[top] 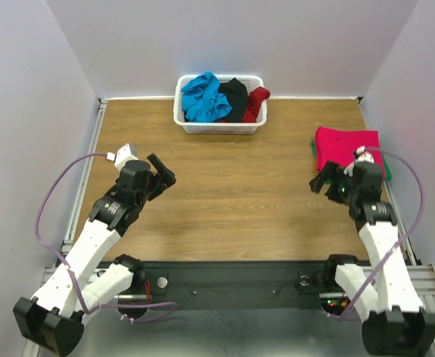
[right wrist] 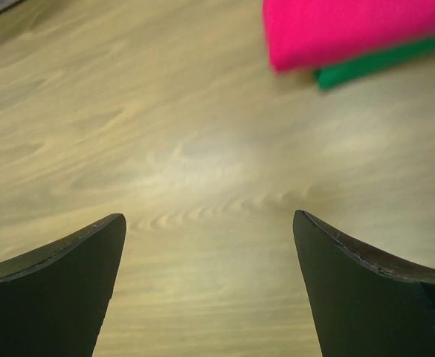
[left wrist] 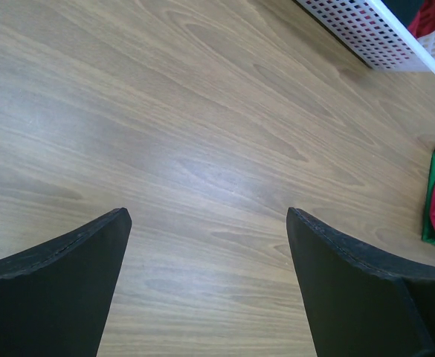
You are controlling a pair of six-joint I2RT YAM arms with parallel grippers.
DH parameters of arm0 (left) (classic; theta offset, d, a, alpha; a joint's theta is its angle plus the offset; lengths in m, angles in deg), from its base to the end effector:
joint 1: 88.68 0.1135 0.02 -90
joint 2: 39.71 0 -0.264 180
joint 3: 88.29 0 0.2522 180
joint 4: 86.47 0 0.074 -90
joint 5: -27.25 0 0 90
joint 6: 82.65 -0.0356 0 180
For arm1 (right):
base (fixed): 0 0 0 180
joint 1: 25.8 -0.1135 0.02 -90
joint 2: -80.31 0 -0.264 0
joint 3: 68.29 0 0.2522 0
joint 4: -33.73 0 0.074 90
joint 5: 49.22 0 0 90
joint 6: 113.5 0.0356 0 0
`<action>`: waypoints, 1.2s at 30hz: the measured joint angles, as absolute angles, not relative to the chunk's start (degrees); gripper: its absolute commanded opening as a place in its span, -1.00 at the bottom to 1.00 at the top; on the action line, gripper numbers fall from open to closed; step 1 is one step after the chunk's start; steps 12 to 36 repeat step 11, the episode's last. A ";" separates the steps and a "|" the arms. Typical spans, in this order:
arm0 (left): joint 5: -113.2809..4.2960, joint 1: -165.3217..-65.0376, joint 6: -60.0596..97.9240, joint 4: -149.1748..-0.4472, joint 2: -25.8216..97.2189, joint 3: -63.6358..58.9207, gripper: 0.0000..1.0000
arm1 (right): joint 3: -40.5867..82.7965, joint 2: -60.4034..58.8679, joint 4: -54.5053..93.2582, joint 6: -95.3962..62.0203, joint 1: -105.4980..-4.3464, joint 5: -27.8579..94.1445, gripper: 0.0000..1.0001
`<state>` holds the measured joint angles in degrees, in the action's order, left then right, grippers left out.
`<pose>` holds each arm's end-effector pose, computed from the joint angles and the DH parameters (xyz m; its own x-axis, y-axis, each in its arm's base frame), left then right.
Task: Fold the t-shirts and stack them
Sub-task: Neatly place the folded tshirt to the corner
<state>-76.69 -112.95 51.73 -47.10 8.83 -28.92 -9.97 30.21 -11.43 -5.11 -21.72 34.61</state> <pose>0.1752 -0.0696 0.3069 -0.4554 -0.5393 -0.7084 -0.1574 0.8319 -0.5322 0.1875 -0.0095 0.2863 -0.5736 0.3554 -0.7381 0.1749 0.9334 0.3134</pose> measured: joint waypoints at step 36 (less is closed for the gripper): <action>-79.57 -112.95 53.70 -42.77 0.17 -30.82 0.97 | -19.98 54.97 -12.56 2.76 -21.74 33.76 1.00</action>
